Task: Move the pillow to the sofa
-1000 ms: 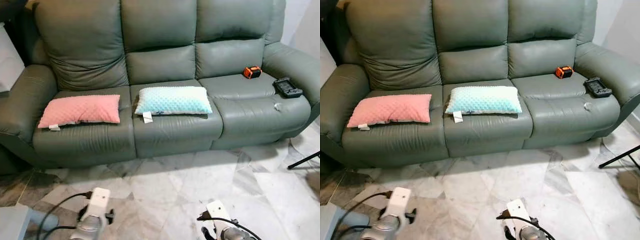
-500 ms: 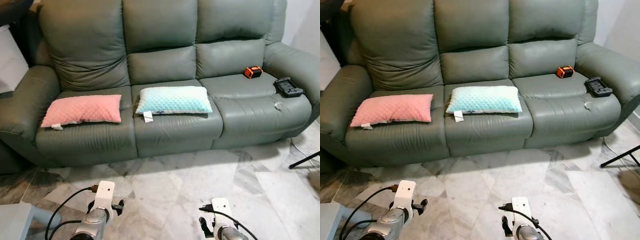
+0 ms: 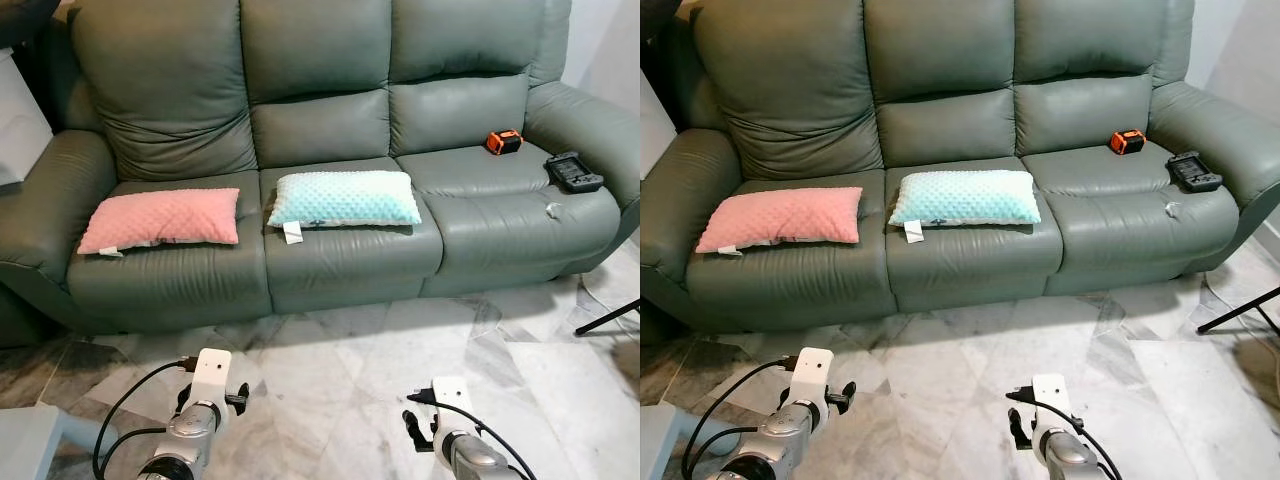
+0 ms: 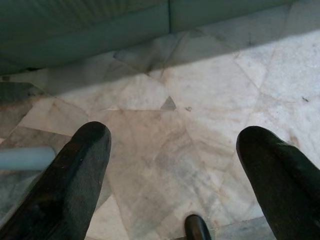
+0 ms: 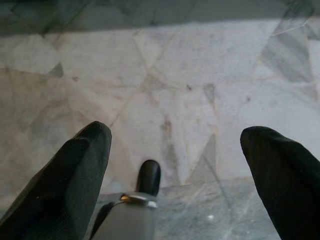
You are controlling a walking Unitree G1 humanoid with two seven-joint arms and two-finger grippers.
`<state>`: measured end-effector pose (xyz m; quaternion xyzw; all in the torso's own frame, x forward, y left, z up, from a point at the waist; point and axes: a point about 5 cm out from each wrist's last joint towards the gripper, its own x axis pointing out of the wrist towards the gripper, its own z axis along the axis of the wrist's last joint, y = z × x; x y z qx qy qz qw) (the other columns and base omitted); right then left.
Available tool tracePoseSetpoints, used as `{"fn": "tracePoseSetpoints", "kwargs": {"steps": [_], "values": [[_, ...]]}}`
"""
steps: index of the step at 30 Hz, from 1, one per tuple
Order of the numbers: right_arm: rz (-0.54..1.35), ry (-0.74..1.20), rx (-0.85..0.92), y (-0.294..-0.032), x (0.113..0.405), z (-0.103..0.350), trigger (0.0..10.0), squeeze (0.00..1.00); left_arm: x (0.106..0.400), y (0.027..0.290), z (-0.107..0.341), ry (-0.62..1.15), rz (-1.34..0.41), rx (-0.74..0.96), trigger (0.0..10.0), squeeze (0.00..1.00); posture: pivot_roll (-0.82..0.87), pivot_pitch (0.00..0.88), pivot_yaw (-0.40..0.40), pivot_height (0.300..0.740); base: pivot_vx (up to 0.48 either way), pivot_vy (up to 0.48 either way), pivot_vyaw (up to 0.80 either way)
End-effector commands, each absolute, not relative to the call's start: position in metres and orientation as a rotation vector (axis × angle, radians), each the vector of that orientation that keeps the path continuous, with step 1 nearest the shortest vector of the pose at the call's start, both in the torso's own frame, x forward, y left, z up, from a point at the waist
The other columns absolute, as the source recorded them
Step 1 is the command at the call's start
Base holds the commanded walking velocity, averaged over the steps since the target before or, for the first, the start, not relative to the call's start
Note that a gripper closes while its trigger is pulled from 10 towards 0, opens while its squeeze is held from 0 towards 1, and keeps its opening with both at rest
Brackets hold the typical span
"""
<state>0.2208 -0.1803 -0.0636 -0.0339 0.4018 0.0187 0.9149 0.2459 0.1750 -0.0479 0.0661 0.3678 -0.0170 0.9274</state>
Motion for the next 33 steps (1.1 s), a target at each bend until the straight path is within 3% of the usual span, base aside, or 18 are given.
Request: {"fn": "tracePoseSetpoints", "kwargs": {"steps": [1,11,23,33], "values": [[0.111,0.832,-0.108,-0.168,0.224,-0.063,10.0,0.0,0.239,0.179,-0.052,0.776,-0.024,0.154,10.0,0.0,-0.08,0.0,0.021,0.74,0.0,0.0,0.0],[0.112,0.866,-0.139,-0.167,0.216,-0.068,10.0,0.0,0.234,0.18,-0.055,0.782,-0.038,0.177,10.0,0.0,-0.09,0.0,0.032,0.74,0.0,0.0,-0.05],[0.091,0.931,-0.203,-0.182,0.195,-0.079,10.0,0.0,0.209,0.183,-0.071,0.896,-0.115,0.25,10.0,0.0,-0.12,0.0,0.044,0.74,0.0,0.0,-0.75],[0.107,0.927,-0.223,-0.167,0.198,-0.079,10.0,0.0,0.21,0.182,-0.071,0.907,-0.165,0.251,10.0,0.0,-0.13,0.0,0.049,0.74,0.0,0.0,-0.74]]}}
